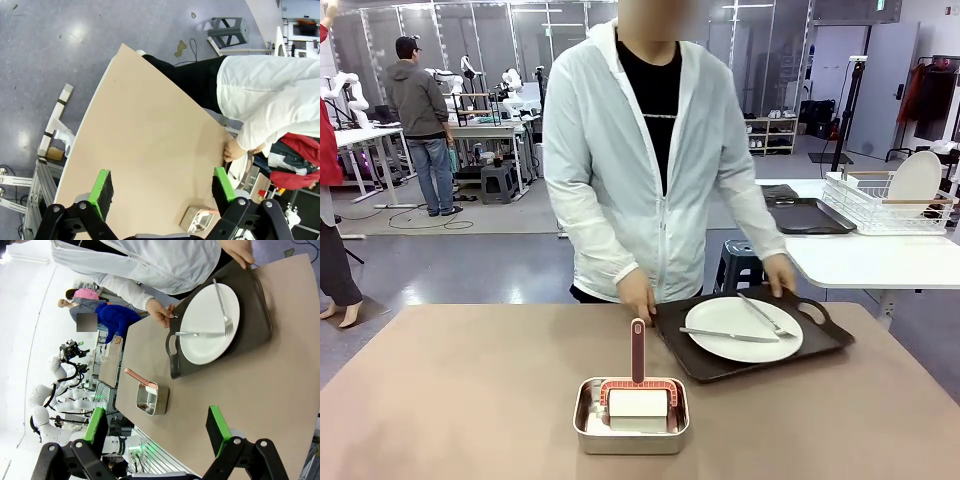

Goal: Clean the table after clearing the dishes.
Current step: When the right (or left) Handle tray is removed, use the right hand (or left hand) to clean the right (or left) side of the table with the Lint Roller.

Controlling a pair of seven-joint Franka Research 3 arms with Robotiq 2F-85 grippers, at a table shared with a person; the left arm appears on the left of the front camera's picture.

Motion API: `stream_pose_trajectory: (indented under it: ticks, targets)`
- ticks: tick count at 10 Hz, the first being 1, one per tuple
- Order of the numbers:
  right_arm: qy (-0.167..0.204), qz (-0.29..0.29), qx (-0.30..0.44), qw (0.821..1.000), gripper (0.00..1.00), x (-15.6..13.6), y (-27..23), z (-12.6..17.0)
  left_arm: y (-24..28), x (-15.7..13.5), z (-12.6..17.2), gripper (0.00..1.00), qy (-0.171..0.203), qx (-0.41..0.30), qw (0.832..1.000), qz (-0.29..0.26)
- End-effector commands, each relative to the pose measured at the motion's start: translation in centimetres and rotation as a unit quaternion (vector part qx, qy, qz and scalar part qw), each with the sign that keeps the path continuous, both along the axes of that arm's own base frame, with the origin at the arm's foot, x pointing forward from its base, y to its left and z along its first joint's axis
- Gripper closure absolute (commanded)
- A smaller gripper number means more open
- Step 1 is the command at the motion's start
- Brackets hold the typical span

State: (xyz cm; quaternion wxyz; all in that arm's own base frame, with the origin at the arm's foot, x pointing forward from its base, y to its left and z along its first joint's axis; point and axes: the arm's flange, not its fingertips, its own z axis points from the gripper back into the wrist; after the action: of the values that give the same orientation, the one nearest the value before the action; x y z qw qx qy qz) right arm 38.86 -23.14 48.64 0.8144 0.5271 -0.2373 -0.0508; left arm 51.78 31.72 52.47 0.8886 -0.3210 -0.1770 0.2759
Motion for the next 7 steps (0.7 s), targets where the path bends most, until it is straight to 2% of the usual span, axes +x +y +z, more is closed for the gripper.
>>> stream_pose_trajectory:
  ticks: [1,7]
  targets:
    - [-0.003,0.002,0.001,1.0,0.0,-0.16,0.06,0.29,-0.21,-0.62,0.01,0.0,-0.006,0.004,1.0,0.0]
    - [-0.003,0.002,0.001,1.0,0.0,-0.16,0.06,0.29,-0.21,-0.62,0.01,0.0,-0.006,0.004,1.0,0.0]
